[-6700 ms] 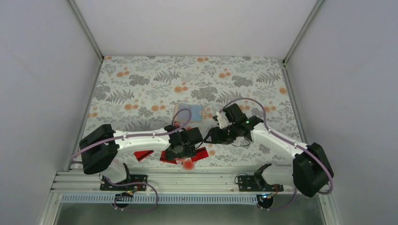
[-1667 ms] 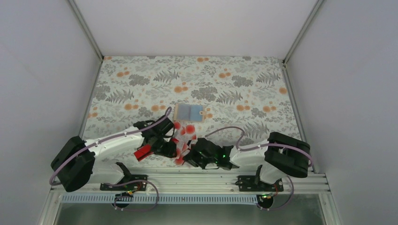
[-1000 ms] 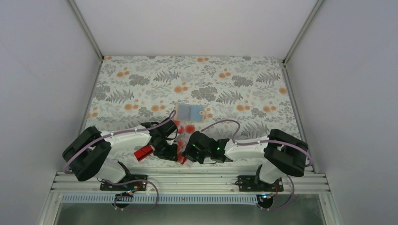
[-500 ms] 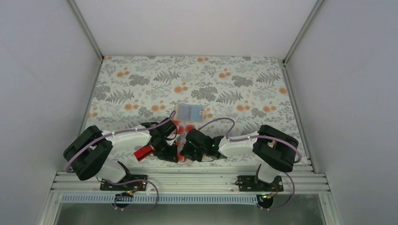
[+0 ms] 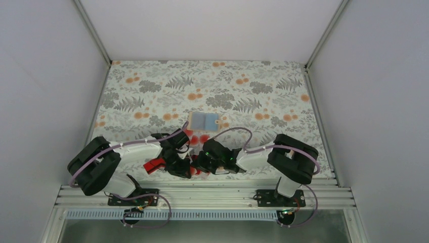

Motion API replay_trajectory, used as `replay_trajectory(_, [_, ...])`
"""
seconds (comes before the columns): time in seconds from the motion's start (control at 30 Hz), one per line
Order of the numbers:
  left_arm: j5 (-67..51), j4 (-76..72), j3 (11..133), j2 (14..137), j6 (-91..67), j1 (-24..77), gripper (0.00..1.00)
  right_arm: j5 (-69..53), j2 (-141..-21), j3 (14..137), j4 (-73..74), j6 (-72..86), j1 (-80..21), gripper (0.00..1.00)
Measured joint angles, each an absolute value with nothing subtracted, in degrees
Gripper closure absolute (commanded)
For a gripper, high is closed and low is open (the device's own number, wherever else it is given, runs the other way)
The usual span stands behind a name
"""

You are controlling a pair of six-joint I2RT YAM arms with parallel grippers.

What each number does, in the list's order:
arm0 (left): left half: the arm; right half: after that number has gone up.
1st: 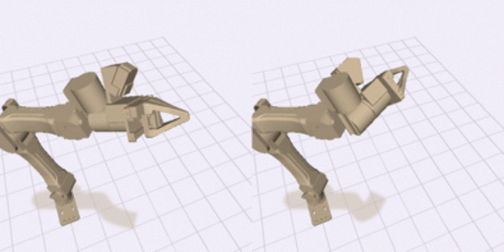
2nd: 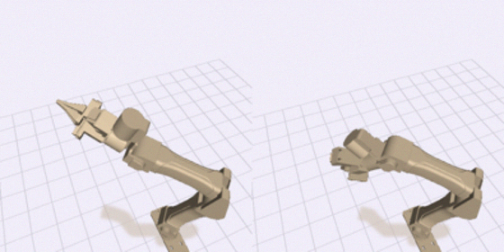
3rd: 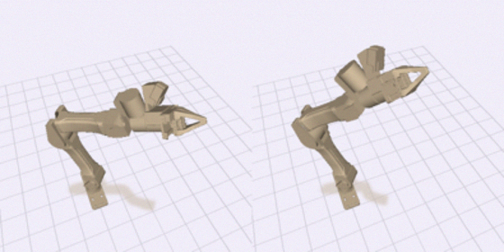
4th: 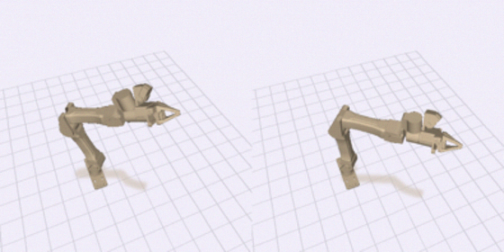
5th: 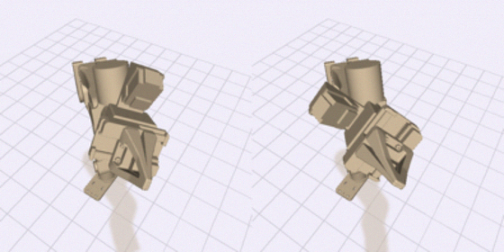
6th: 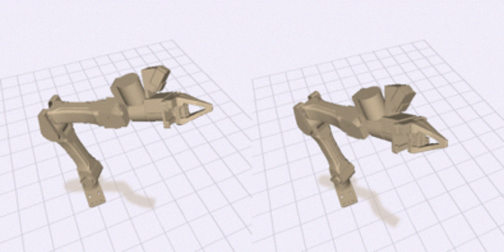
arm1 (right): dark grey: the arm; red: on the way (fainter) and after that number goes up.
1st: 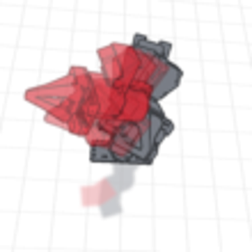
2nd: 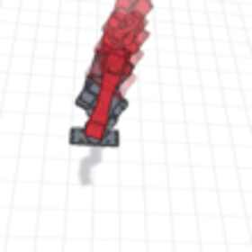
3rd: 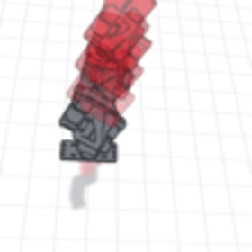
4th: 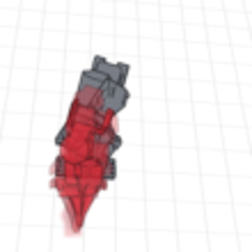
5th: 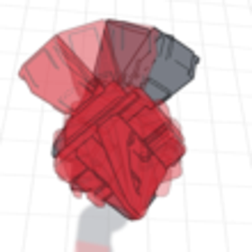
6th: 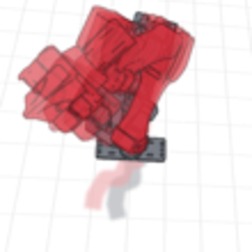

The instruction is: Put the credit cards into the card holder

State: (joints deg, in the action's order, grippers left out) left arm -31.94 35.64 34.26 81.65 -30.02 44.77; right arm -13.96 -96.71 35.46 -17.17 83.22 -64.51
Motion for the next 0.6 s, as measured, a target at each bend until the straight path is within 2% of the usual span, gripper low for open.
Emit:
replay_trajectory(0.47, [-32.8, 35.9, 33.8, 81.2, -29.1, 44.8, 0.8, -26.5, -101.0, 38.6, -21.8, 68.2, -62.0, 0.91])
replay_trajectory(0.6, [-32.7, 36.7, 33.8, 81.1, -29.3, 44.5, 0.8, -28.6, -102.5, 40.7, -19.2, 63.7, -61.9, 0.96])
